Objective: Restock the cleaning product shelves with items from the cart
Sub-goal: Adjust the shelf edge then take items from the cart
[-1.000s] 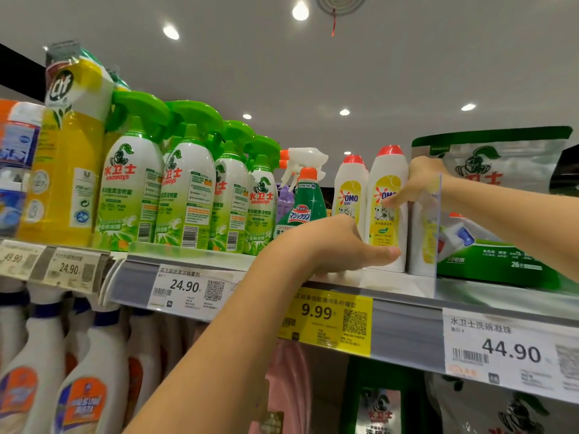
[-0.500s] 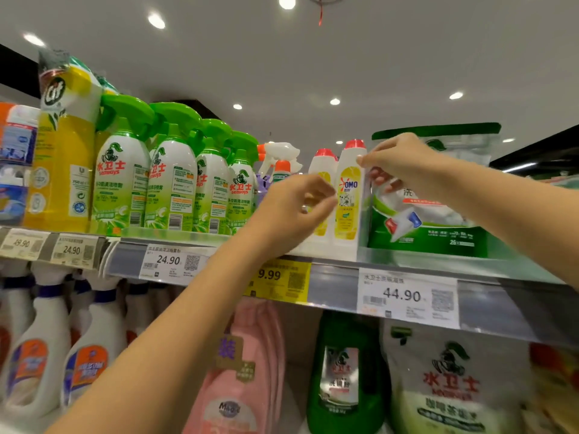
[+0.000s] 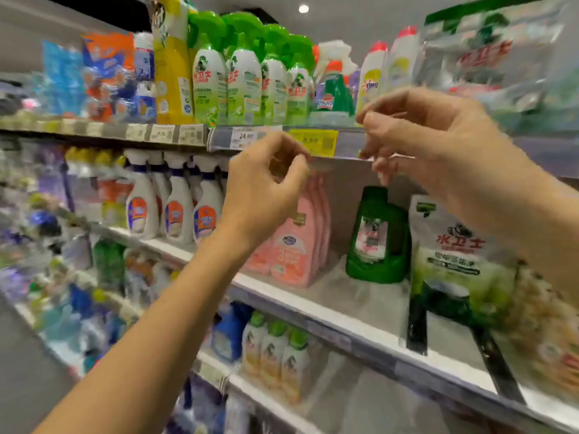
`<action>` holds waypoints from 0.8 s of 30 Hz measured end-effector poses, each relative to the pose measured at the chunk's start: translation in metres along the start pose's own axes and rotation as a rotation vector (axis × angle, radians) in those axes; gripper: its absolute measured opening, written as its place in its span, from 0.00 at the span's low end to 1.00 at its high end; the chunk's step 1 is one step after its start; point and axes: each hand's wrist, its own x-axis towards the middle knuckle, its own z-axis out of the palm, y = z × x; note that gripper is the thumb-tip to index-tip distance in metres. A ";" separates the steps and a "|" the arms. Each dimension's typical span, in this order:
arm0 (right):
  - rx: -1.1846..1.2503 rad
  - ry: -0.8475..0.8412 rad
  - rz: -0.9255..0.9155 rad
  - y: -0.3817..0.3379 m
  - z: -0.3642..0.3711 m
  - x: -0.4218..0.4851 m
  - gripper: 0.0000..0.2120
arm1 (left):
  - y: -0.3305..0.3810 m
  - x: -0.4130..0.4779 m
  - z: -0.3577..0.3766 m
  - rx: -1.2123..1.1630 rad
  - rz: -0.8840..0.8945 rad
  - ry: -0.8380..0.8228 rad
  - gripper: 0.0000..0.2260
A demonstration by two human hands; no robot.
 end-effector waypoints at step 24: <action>-0.002 -1.221 0.562 0.193 0.457 -0.332 0.19 | -0.051 -0.487 -0.355 0.702 -1.435 0.043 0.05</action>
